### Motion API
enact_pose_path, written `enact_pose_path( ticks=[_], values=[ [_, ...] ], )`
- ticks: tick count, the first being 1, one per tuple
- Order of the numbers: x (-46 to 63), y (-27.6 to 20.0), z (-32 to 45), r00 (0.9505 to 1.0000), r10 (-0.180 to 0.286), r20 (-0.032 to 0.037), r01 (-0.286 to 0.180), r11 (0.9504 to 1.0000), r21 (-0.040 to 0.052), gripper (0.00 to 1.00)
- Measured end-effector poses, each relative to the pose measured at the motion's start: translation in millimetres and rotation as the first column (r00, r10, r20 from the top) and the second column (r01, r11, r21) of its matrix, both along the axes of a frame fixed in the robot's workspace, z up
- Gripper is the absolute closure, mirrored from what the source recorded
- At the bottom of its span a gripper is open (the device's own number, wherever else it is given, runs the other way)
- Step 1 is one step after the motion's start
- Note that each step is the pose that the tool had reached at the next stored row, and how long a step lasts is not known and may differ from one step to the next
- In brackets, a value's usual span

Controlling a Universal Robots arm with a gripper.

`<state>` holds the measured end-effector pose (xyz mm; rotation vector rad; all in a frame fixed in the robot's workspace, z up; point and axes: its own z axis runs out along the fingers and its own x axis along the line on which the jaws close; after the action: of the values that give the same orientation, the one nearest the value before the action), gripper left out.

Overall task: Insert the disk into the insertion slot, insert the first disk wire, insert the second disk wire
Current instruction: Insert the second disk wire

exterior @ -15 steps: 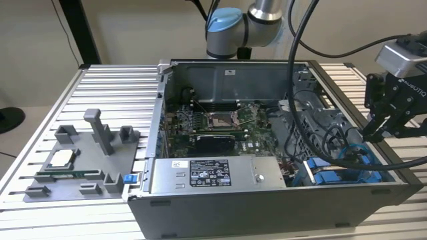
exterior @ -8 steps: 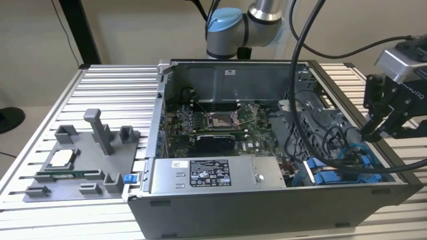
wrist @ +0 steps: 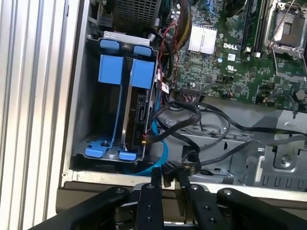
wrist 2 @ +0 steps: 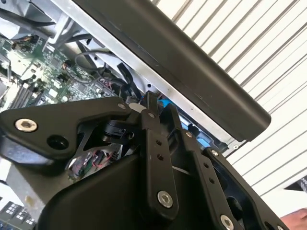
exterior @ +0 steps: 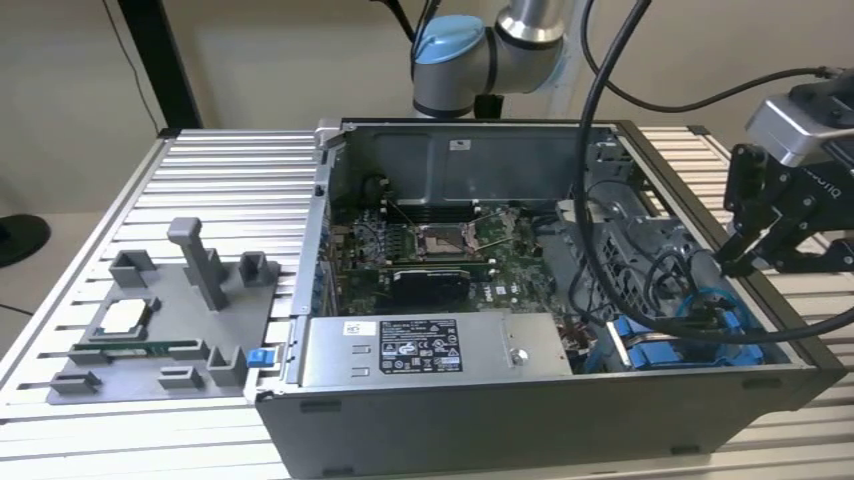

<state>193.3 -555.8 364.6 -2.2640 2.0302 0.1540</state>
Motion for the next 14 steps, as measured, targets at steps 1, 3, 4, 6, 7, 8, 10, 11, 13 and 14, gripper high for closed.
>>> enact_pose_path(
  ticks=[1, 3, 4, 6, 7, 8, 10, 11, 13, 14],
  values=[
    [0.0, 0.0, 0.0, 1.0, -0.005, 0.0, 0.005, 1.0, 0.0071, 0.0],
    [0.0, -0.3, 0.0, 0.9999, -0.013, -0.0001, 0.013, 0.9998, 0.0125, 1.0],
    [0.0, -0.5, 0.0, 0.9999, -0.017, -0.0001, 0.017, 0.9998, 0.0132, 1.0],
    [0.0, -1.0, 0.0, 0.9998, -0.022, -0.0001, 0.022, 0.9997, 0.0136, 1.0],
    [0.0, -1.4, -0.1, 0.9997, -0.023, -0.0004, 0.023, 0.9996, 0.0141, 1.0],
    [-0.1, -1.8, 0.2, 0.9997, -0.024, -0.0007, 0.024, 0.9996, 0.015, 1.0],
    [-0.7, -2.8, 2.8, 0.9997, -0.025, -0.0018, 0.025, 0.9995, 0.0188, 1.0],
    [-1.3, -3.1, 4.5, 0.9997, -0.025, -0.0021, 0.025, 0.9995, 0.0207, 1.0],
    [-3.1, -4.0, 8.3, 0.9997, -0.025, -0.0022, 0.025, 0.9994, 0.0234, 1.0],
    [-4.1, -4.3, 9.9, 0.9997, -0.025, -0.0023, 0.025, 0.9994, 0.024, 1.0]
  ],
)
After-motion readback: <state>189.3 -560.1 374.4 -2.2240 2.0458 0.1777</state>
